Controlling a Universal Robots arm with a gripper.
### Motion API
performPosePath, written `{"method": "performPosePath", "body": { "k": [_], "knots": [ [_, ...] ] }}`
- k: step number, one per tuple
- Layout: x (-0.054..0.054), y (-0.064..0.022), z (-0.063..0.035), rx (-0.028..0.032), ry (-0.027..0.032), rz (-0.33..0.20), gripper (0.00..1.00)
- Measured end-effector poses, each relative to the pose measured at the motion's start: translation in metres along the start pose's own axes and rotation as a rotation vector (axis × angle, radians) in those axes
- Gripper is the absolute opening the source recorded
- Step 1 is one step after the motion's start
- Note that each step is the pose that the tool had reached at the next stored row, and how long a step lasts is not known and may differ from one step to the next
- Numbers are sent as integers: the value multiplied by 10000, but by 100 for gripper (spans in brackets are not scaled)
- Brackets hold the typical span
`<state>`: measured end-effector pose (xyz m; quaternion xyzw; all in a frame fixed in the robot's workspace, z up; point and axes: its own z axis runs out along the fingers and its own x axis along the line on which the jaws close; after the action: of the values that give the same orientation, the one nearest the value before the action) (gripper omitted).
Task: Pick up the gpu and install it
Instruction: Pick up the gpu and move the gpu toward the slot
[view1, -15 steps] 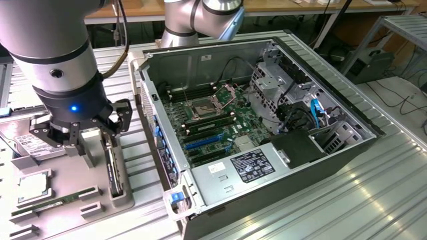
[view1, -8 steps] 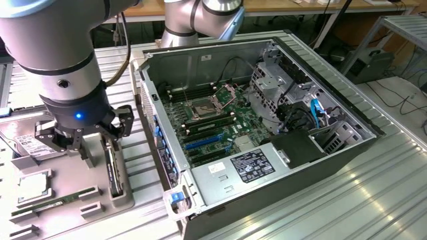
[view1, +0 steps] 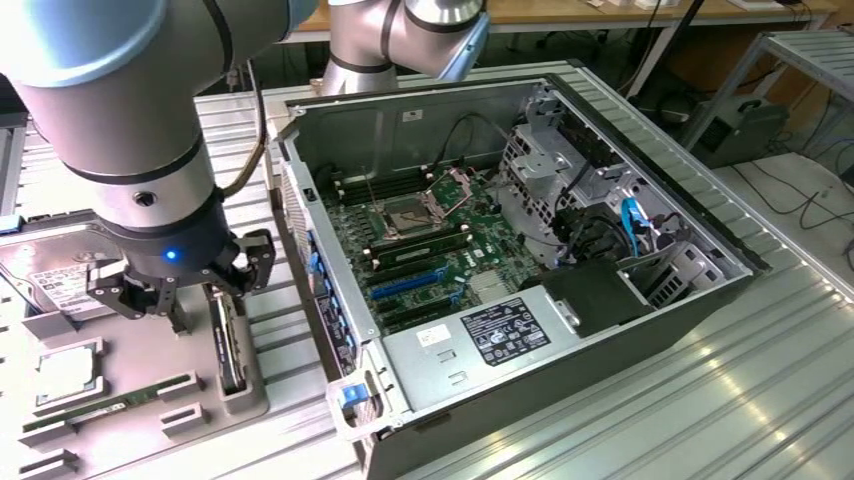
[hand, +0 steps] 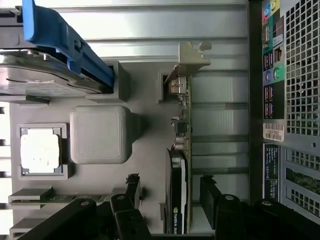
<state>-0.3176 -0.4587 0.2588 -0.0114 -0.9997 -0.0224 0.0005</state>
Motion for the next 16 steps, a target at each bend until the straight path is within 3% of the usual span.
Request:
{"method": "performPosePath", "body": {
  "k": [8,16],
  "knots": [
    [-35,-20,142,-1,-16,353,60],
    [-64,-39,319,2,39,170,60]
  ]
}}
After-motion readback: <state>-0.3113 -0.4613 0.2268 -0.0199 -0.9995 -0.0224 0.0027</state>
